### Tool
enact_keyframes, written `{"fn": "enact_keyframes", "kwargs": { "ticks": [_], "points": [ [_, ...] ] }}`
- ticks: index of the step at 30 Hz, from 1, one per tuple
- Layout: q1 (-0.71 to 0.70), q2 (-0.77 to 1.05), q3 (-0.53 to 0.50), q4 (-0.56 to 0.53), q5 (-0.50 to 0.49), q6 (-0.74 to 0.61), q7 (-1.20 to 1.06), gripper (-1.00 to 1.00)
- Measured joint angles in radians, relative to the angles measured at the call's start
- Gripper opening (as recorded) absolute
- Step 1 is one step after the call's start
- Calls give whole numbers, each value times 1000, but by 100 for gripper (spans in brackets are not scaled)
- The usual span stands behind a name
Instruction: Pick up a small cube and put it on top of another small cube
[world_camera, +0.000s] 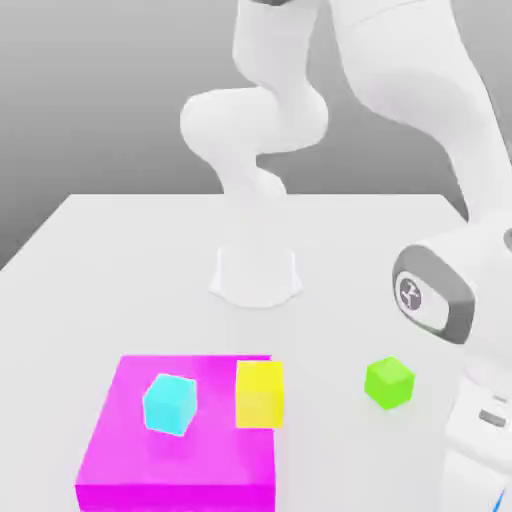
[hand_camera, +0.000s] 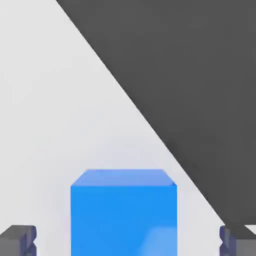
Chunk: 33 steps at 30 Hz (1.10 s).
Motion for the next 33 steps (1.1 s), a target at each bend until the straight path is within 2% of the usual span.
{"fn": "enact_keyframes", "kwargs": {
  "ticks": [6,10,18,23,28,30,33],
  "points": [
    [0,2,0,0,0,0,0,-100],
    [-16,-119,20,-28,25,-92,-20,-100],
    [-121,-412,-40,-207,22,-197,-177,-100],
    [-218,-591,-78,-327,51,-253,-308,-100],
    [-249,-760,-137,-446,96,-307,-453,-100],
    [-255,-774,-156,-482,111,-287,-491,-100],
    [-255,-697,-162,-515,122,-180,-508,-100]
  ]
}}
